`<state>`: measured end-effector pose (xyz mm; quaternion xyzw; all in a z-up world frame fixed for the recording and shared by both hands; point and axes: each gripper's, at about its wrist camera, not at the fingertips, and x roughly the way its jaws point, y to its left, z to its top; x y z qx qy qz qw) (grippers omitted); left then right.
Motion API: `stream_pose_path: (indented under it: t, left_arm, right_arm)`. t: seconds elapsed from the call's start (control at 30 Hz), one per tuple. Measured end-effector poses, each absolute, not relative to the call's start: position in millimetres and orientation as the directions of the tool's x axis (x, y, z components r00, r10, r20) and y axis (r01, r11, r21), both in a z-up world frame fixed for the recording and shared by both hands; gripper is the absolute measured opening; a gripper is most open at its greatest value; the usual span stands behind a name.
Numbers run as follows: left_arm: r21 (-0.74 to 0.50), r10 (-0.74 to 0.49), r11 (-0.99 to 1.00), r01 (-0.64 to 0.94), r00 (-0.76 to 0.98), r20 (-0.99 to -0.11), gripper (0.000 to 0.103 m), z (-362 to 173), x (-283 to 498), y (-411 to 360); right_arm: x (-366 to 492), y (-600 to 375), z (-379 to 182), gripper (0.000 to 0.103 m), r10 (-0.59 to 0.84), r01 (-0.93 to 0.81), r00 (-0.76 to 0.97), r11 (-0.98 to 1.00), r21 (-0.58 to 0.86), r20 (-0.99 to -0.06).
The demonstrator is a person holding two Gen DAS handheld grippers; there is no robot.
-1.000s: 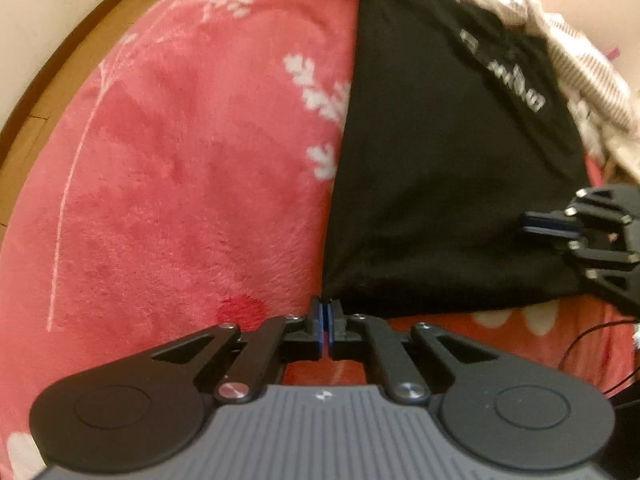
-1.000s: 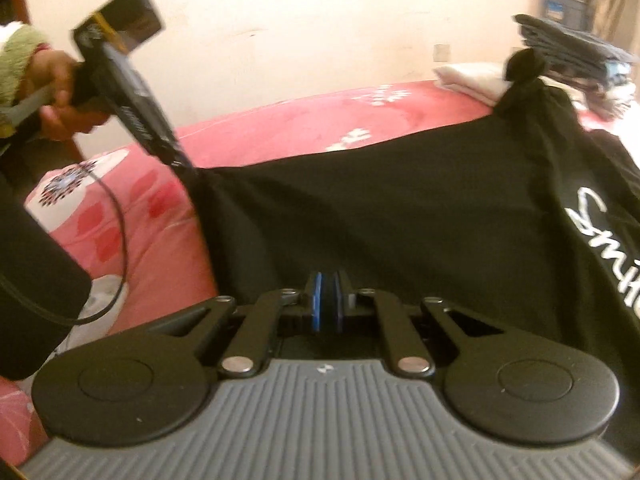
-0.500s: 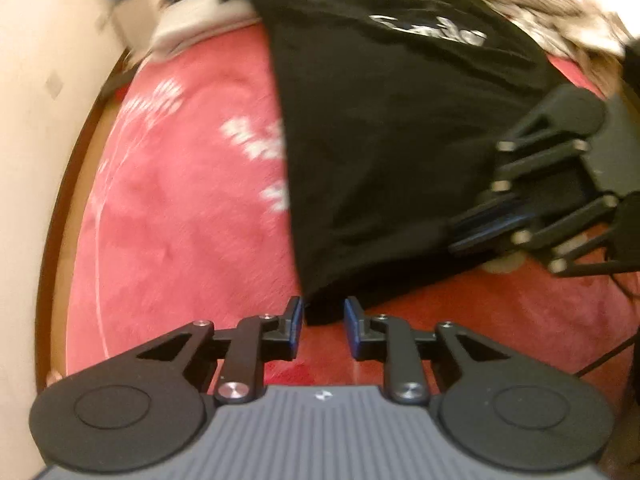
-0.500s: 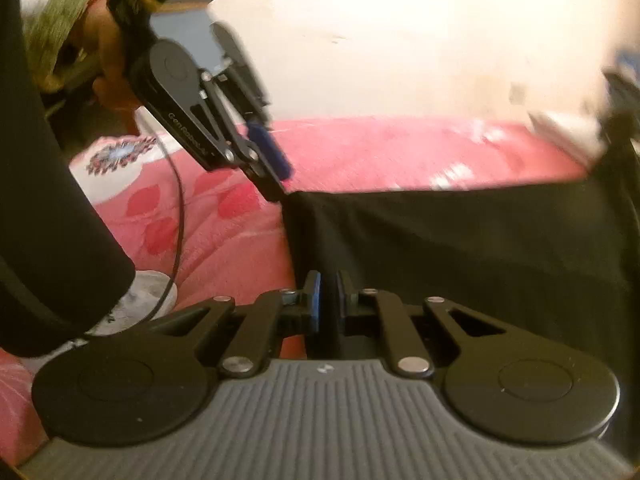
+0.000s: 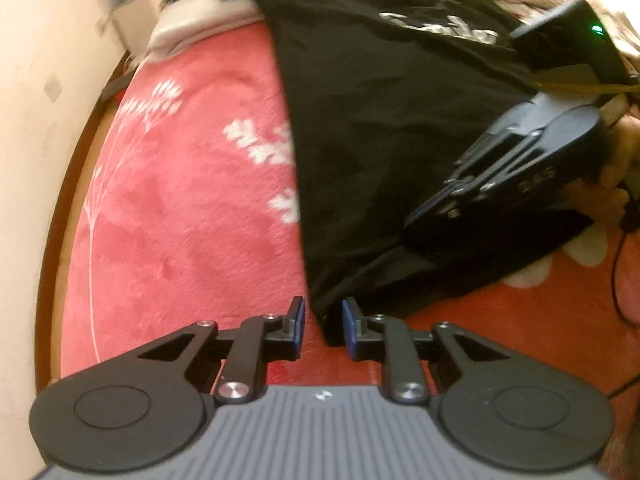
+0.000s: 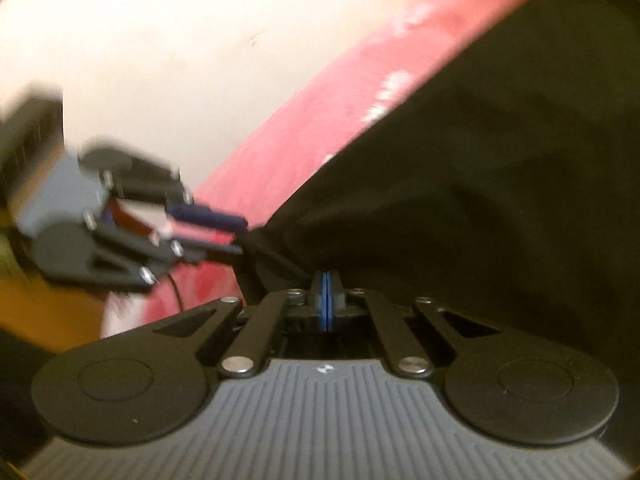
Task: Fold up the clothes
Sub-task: 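Grasp the sweatshirt hem with the right gripper and fold it toward the left gripper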
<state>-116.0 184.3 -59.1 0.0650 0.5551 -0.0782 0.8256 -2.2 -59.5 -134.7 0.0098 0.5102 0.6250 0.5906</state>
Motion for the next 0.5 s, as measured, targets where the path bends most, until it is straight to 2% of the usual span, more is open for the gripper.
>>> stream_pose_path:
  t: [0.1,0.17,0.33,0.5]
  left_arm:
    - [-0.058,-0.101,0.99,0.13,0.358,-0.928,0.015,-62,-110,199]
    - [-0.101,-0.126,0.991,0.088,0.349,-0.929,0.015,-63,-107,206]
    - [-0.178,-0.173,0.984,0.012,0.309,-0.935,0.015,-70,-96,220]
    - [-0.257,-0.225,0.962,-0.086,0.275,-0.935,0.015,-77,-88,233]
  right_arm:
    - [4,-66,-135,0.001,0.771,-0.681,-0.298,0.241,0.691,-0.563]
    - [-4,-72,-122,0.003,0.789,-0.738,-0.255,0.215,0.64,-0.559]
    - [-55,-78,-86,0.005,0.804,-0.929,-0.21,0.012,0.369,-0.556]
    - [-97,-72,-86,0.005,0.78,-0.99,-0.137,-0.121,0.068,-0.61]
